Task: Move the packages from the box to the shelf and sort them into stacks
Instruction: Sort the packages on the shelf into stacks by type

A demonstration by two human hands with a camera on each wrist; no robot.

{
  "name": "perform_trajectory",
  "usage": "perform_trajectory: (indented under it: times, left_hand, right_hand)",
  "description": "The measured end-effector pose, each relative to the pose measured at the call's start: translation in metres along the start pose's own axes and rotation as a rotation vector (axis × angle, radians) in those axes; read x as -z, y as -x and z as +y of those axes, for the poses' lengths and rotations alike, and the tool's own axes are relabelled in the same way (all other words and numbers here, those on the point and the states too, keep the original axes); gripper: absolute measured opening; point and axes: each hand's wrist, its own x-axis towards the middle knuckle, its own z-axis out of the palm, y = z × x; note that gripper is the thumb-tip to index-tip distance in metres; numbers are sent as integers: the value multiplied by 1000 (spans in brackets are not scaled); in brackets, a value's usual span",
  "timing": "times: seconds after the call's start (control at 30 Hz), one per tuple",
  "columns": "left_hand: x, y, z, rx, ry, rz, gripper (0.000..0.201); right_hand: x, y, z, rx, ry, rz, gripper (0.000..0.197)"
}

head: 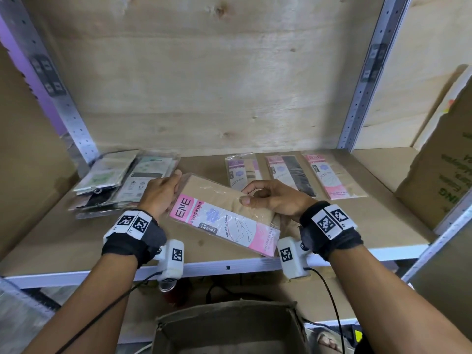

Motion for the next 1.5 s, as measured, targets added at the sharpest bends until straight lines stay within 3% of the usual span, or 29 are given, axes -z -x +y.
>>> perform_trajectory:
  times: [0.07,0.2,0.33,0.47,0.53,0.6,0.73,0.87,1.0,1.1,1.23,1.3,1.4,1.5]
  left_hand:
    - [-3,2,2,48,64,-27,68]
    - [-7,6,3,169,347,-125,47]
    - [-7,5,-1,120,452,-180,39]
    - [-12,3,-2,110,504,-180,58]
    - [-15,2,-2,133,553,-164,45]
    - [-18,3,2,178,510,-115,38]
    - [-21,1,6,167,329,-41,54]
    - [-22,5,5,103,217,-88,60]
    - [-20,8,0,147,383,-210,31]
    - [-17,6,-9,119,459,-269,38]
    - [-20,6,-1,150,548,-249,18]
    - [-20,3,3,228,703,-177,25]
    - [-15,2,4,310,834,-94,55]
    - [-22,8,6,321,793,-161,76]
  right_hand:
    - [1,0,0,9,-6,-1,17]
    - [2,0,0,30,-12,-3,11]
    - [0,0,0,33,-47,-4,19]
    - [2,2,-1,33,-42,8,27]
    - [3,4,-1,33,-38,18,26]
    - [6,5,0,28,-30,26,25]
    - [9,7,1,12,-19,44,27]
    - [9,8,1,-8,-25,40,28]
    - [7,10,0,-13,-39,39,29]
    - [5,11,-3,-3,-51,37,27]
    - [6,11,-3,-1,-72,63,29]
    - [6,12,-3,-9,-78,81,25]
    - [6,10,-3,-32,-130,152,26]
    - [5,8,-7,-26,-301,269,12]
